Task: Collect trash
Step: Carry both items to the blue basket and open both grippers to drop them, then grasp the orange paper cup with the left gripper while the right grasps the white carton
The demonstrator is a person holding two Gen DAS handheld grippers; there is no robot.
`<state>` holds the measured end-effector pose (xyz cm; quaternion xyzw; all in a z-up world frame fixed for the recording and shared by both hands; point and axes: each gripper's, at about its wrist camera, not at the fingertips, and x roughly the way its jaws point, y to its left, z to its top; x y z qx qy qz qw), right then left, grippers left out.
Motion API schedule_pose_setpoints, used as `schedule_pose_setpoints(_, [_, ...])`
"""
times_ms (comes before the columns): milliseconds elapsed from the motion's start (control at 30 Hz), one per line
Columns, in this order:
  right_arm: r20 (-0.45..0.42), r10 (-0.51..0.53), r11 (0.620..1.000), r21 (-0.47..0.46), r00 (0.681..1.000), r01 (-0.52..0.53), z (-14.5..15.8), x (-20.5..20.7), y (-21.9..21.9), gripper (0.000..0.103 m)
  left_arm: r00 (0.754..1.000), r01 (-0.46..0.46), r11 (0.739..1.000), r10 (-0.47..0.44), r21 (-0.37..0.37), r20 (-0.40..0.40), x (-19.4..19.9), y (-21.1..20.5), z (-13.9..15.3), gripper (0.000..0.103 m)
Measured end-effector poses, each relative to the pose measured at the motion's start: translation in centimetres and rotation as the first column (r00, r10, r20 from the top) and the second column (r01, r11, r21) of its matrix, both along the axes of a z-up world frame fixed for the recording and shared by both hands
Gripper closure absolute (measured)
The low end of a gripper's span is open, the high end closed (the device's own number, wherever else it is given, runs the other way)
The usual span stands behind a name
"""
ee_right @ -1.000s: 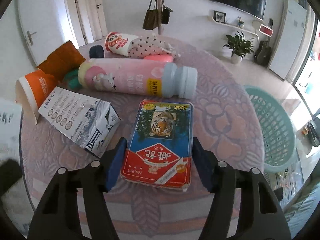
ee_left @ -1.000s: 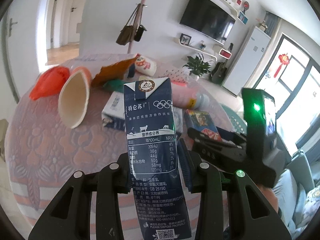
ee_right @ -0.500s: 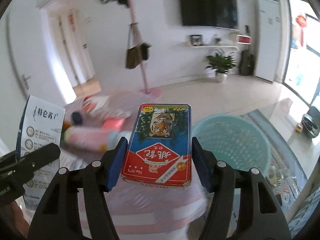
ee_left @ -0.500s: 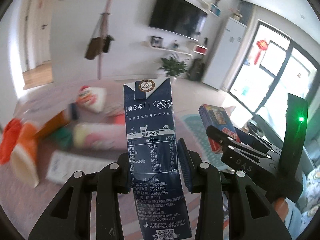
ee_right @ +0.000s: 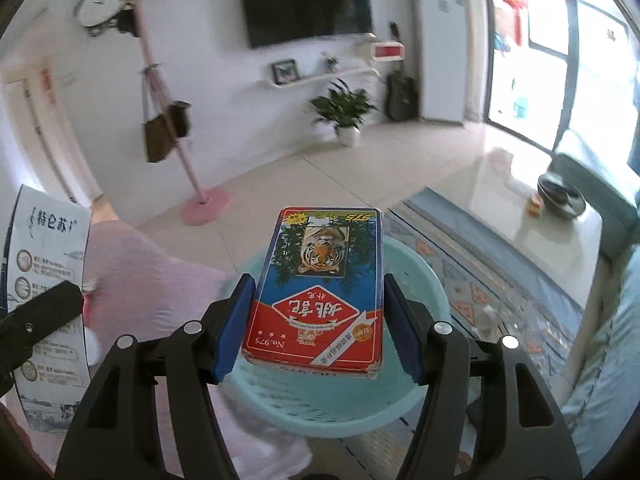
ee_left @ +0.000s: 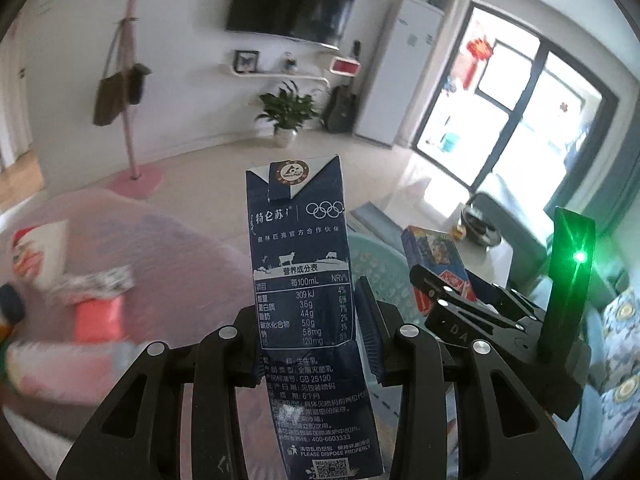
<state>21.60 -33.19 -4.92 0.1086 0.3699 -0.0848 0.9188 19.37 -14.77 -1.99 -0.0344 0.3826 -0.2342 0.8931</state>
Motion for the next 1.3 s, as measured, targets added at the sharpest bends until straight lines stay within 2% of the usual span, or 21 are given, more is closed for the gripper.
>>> schedule_pose_setpoints(133, [-0.056, -0.04, 0.999, -0.003, 0.998, 0.04, -2.5, 0.7, -1.1, 0.043, 0.998, 0.038, 0.999, -0.036, 0.036, -0.048, 2.0, -2.4, -2.3, 0.067])
schedule_pose_setpoints(300, [-0.136, -0.057, 0.997, 0.037, 0.989, 0.062, -5.5, 1.3, -2.5, 0.042, 0.993, 0.052, 0.996, -0.044, 0.078, -0.109, 3.9, -4.1, -4.4, 0.066])
schedule_pose_setpoints(467, [-0.153, -0.065, 0.995, 0.066, 0.986, 0.076, -6.4, 1.2, -2.9, 0.042, 0.994, 0.034, 0.995, -0.025, 0.093, -0.104, 3.9, -3.9, -4.6, 0.046])
schedule_pose_setpoints(567, [-0.148, -0.073, 0.993, 0.081, 0.986, 0.085, -6.2, 0.8, -3.4, 0.042, 0.996, 0.023, 0.996, -0.015, 0.084, -0.093, 3.4, -3.3, -4.1, 0.042])
schedule_pose_setpoints(933, [-0.095, -0.035, 0.993, 0.106, 0.995, 0.045, -3.6, -1.2, -1.7, 0.041, 0.999, -0.029, 0.999, 0.029, 0.021, -0.044, 0.3, 0.0, -1.5, 0.039])
schedule_pose_setpoints(1167, [0.007, 0.078, 0.994, 0.073, 0.997, -0.078, 0.9, -2.9, 3.1, 0.041, 0.995, -0.084, 0.996, 0.085, -0.019, 0.046, -3.6, 4.0, 1.6, 0.039])
schedule_pose_setpoints(1300, [0.081, 0.183, 0.982, 0.041, 0.98, -0.186, 3.7, -4.2, 7.5, 0.041, 0.983, -0.148, 0.988, 0.152, -0.041, 0.106, -6.3, 7.4, 3.5, 0.036])
